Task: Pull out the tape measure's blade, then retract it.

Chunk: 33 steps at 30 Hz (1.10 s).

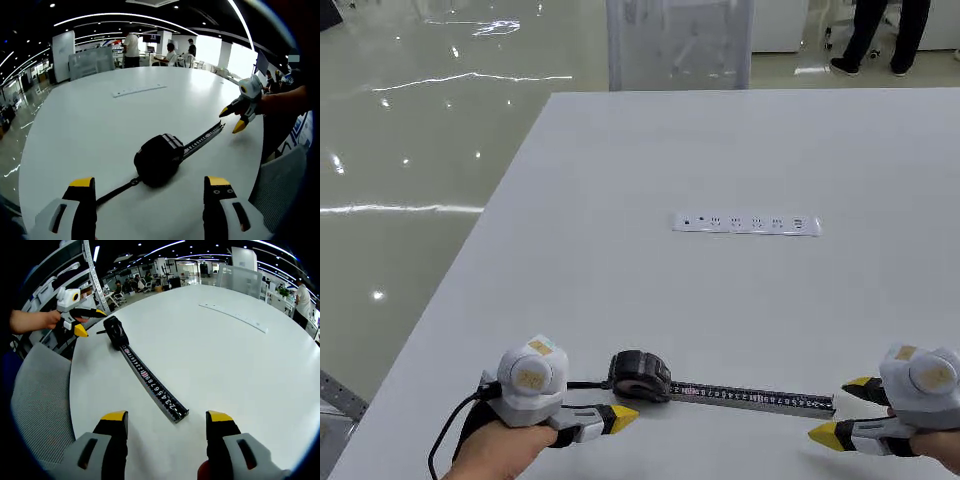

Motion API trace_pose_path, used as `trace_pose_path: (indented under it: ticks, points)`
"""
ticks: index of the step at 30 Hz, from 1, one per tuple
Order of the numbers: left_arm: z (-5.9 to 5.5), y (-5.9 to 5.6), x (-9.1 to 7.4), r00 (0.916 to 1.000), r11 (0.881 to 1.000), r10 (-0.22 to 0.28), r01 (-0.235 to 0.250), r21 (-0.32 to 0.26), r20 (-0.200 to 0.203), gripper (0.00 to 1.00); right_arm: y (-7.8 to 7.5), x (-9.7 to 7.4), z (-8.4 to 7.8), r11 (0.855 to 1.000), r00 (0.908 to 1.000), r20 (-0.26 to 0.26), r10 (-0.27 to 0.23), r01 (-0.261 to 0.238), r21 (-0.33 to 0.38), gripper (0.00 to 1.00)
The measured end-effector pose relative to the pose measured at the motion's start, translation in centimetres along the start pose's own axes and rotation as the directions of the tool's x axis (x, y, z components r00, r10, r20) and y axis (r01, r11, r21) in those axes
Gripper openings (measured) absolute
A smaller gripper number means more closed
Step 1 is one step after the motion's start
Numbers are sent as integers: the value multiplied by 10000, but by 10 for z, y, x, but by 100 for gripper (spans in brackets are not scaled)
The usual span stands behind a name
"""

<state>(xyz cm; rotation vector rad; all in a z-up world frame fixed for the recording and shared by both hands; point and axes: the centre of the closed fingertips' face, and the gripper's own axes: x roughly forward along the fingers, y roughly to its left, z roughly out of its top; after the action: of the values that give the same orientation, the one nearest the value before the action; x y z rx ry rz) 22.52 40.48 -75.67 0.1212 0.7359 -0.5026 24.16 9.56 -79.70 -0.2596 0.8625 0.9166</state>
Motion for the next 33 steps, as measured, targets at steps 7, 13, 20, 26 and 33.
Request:
trace_pose_path:
  ticks: [7, 13, 20, 26, 33]
  points:
    - [-7, -10, -13, 9999, 9994, 77, -74, -325, 87, 90, 10, -21, -1, 9972, 9980, 235, -580, 568, 482, 73]
    - [-16, -22, -21, 9998, 9982, -113, 123, -587, 176, 95, 24, -41, -6, 9912, 9941, 461, -977, 931, 938, 82]
    - [-24, -26, -33, 9996, 9976, -90, 107, -686, 251, 99, 44, -51, -19, 9828, 9917, 501, -1188, 1102, 1481, 90]
    - [-27, -28, -45, 9996, 9978, -38, 58, -662, 297, 100, 62, -60, -21, 9756, 9886, 640, -1361, 1225, 1824, 96]
    - [-22, -29, -59, 9986, 9975, 261, -229, -672, 464, 100, 75, -74, -21, 9658, 9832, 693, -1688, 1509, 2110, 100]
